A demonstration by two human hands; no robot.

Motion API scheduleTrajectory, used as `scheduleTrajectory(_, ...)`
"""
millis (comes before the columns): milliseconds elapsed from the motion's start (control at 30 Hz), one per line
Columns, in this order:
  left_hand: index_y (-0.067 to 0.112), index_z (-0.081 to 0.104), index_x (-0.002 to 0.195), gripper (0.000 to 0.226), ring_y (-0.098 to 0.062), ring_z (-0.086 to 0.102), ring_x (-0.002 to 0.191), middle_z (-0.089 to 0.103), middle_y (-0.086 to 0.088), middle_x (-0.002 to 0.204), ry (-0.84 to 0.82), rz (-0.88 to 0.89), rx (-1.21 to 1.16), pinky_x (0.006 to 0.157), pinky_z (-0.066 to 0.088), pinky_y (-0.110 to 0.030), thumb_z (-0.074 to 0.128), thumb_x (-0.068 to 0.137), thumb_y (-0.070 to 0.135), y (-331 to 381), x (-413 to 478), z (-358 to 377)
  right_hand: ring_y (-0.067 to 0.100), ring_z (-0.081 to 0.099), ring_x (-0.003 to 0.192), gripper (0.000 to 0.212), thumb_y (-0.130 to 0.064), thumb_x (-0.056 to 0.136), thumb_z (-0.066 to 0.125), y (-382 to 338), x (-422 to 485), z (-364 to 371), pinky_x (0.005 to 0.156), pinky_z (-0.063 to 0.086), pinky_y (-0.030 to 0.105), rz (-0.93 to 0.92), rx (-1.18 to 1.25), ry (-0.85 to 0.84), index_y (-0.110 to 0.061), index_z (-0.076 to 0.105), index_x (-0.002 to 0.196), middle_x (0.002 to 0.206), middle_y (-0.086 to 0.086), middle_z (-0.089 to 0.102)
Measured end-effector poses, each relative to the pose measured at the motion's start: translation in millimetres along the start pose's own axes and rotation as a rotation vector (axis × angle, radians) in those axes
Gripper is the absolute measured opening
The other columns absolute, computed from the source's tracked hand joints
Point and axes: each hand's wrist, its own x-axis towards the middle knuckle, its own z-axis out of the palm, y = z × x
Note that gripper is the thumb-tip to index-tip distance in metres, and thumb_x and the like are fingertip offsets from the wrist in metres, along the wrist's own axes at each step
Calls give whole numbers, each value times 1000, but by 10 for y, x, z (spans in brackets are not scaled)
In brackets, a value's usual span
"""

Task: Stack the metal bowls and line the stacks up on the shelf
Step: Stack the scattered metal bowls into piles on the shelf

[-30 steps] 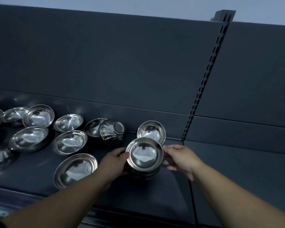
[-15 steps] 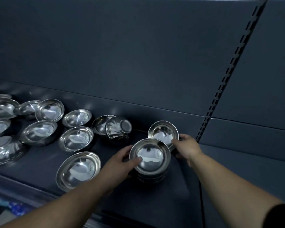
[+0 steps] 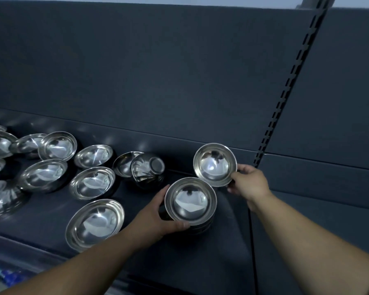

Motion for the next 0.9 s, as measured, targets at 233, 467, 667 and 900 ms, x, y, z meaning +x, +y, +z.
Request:
scheduleTrajectory(233,34,34,145,120,2,58,115,64,19,123,32,26,-10,107,45,-32,91,40,49,23,119,83,19,68,64,16,-9,93,58,-430,-426,-317,56,57,28,-16,71,-110,-9,67,106,84,13,75)
scheduleTrajectory(467,27,37,144,99,-5,56,117,59,12,127,137,57,-10,104,43,-26,91,61,27,71,297,260,19,66,57,12,-11,90,61,-323,-583,-291,58,58,30,52,-57,-136,-5,66,99,73,14,70)
scheduleTrajectory(667,34,37,140,91,6,57,111,58,16,126,107,108,-7,84,41,0,88,66,19,51,330,365,20,67,55,6,-11,89,61,-256,-525,-162,59,60,32,35,-106,-90,-8,65,92,69,15,70)
scheduleTrajectory(900,35,27,147,98,1,53,118,55,16,128,116,133,15,100,39,-18,86,69,23,101,355,366,19,64,54,7,-16,88,69,-114,-487,-184,59,56,32,-21,-106,-43,-15,64,93,69,8,70)
